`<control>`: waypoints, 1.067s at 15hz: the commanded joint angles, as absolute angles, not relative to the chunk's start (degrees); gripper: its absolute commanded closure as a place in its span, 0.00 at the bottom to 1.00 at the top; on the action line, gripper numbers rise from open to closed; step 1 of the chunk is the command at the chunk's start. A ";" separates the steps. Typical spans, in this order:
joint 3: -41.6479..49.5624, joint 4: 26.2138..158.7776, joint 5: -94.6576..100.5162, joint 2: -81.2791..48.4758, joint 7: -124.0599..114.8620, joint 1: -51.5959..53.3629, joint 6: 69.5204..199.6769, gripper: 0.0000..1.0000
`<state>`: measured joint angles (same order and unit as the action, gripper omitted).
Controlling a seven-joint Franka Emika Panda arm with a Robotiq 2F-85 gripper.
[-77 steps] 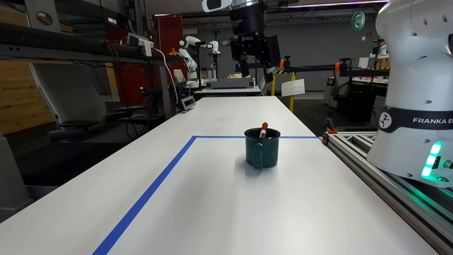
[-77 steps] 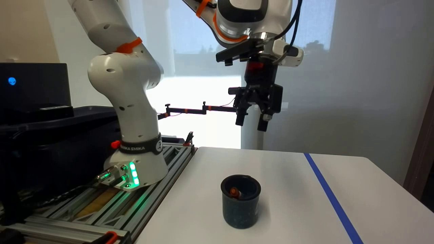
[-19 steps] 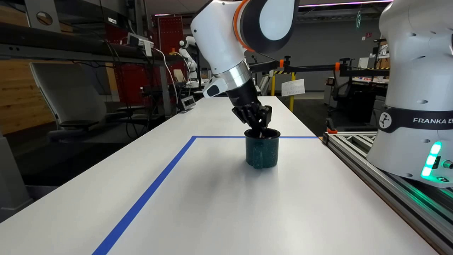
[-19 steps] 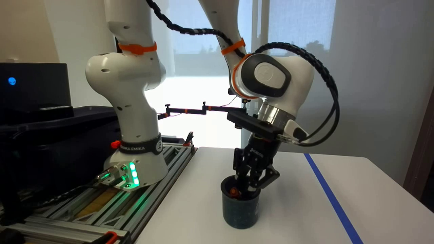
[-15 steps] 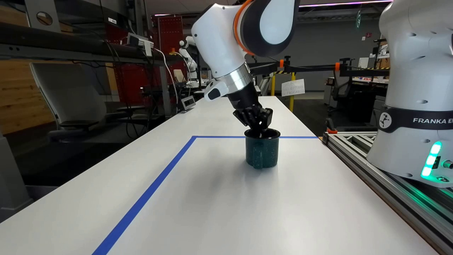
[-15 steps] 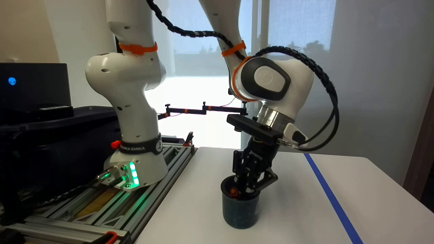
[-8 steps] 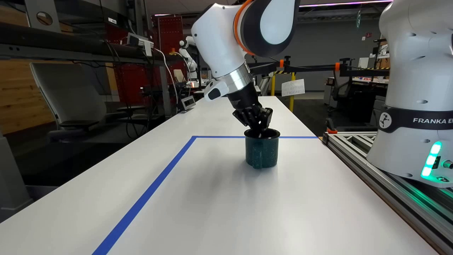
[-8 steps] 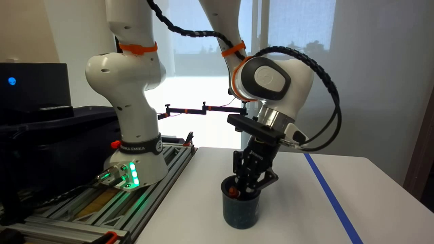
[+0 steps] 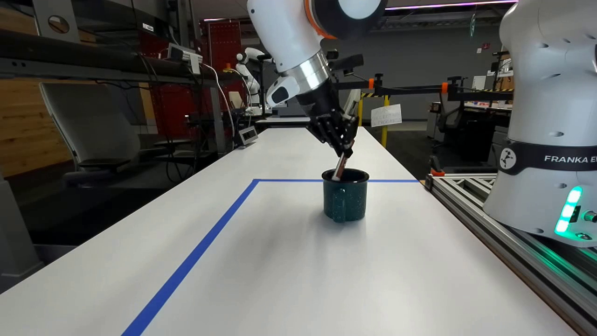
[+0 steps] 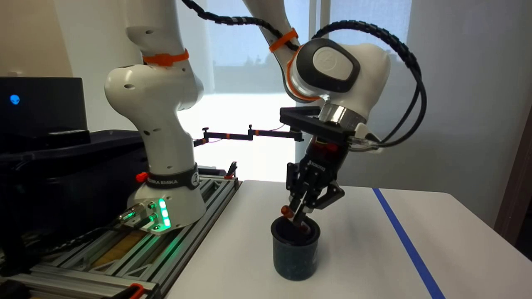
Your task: Take the marker out of the mug and place it to the right of the mug
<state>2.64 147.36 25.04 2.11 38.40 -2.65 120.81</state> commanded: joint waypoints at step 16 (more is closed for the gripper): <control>9.24 143.13 15.36 -6.44 36.77 -7.95 151.36 0.95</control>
